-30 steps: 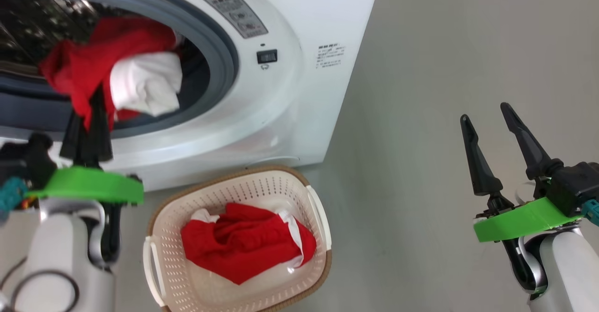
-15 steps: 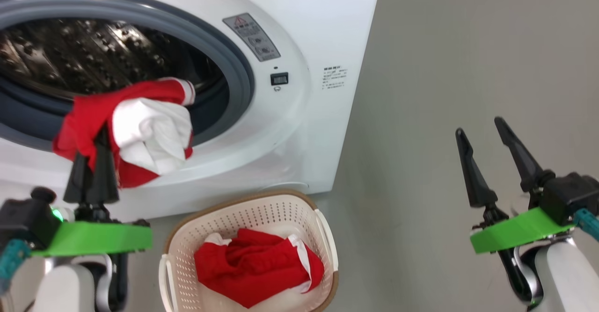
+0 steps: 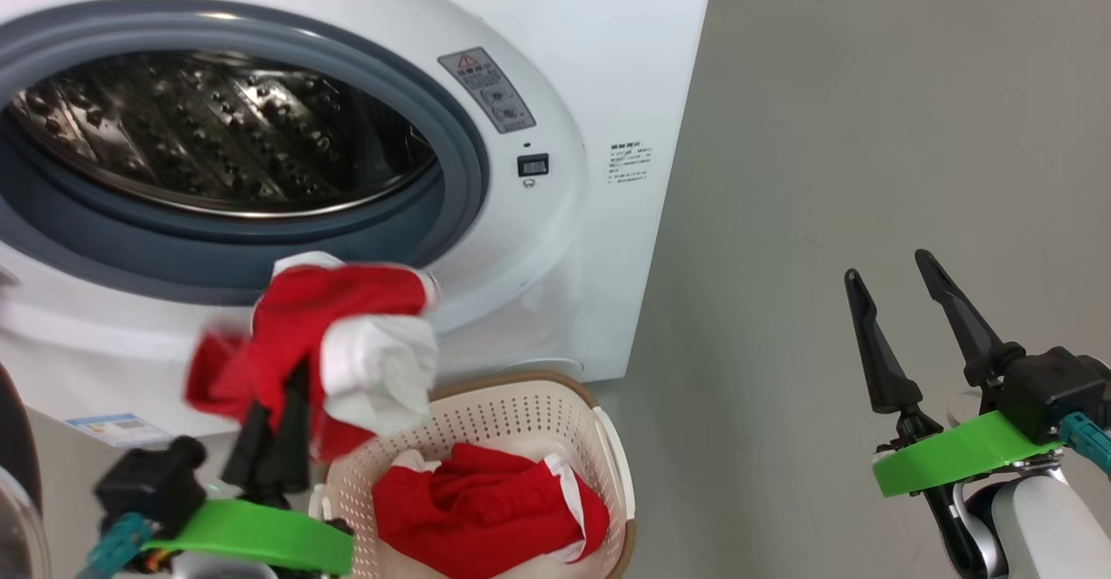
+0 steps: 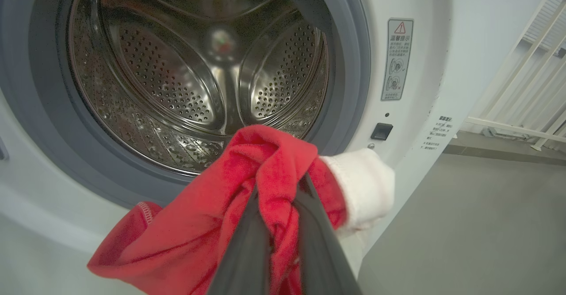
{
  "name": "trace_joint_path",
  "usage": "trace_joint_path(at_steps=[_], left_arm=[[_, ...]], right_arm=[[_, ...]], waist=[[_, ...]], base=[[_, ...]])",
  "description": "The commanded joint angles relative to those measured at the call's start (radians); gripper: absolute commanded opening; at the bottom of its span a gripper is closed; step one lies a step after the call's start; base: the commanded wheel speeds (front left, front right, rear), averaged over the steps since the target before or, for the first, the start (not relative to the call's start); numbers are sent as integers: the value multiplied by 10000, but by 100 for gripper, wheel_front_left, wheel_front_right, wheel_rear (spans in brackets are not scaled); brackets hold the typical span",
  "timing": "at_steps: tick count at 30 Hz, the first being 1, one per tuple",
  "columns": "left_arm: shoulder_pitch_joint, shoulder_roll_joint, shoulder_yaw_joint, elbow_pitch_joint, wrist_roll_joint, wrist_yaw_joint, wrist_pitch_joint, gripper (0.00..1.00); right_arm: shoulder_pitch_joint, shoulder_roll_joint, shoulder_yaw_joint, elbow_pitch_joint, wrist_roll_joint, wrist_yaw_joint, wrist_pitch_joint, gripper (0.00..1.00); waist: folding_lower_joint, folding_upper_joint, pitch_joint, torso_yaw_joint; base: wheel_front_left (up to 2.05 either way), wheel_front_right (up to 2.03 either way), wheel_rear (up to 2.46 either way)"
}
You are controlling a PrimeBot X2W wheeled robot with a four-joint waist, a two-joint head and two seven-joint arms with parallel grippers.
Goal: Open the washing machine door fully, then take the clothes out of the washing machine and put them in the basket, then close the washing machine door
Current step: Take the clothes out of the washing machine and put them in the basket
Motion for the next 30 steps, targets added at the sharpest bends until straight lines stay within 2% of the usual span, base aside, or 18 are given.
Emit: trace_joint_path(at_steps=[1,8,12,21,22,30], left_arm=[[-94,82,222,-156,-158,110,52,0],[-572,62,-481,1523,-888,362,558,0],[-1208,60,-850,2889,-1202,338,738,0],[-3189,58,-1268,6888,-1839,258,438,0],[-3189,58,-1268,6888,-1839,258,438,0],[-4851,57,-1769,9453,-2500,170,241,0]], right_arm=[[48,-137,183,-281,38,4,-65,100],[-88,-246,159,-355,72,4,-65,100],[-235,-276,205,-405,84,4,-65,100],[-876,-236,429,-515,156,4,-65,100],[-876,-236,429,-515,156,4,-65,100],[-1330,-236,504,-586,254,4,-65,100]], waist=[[0,0,154,-17],[0,0,796,-25],[0,0,1159,-21],[0,0,2199,-267],[0,0,2199,-267],[0,0,3163,-477]], base=[[0,0,0],[0,0,0],[0,0,0],[0,0,0],[0,0,0],[0,0,0]])
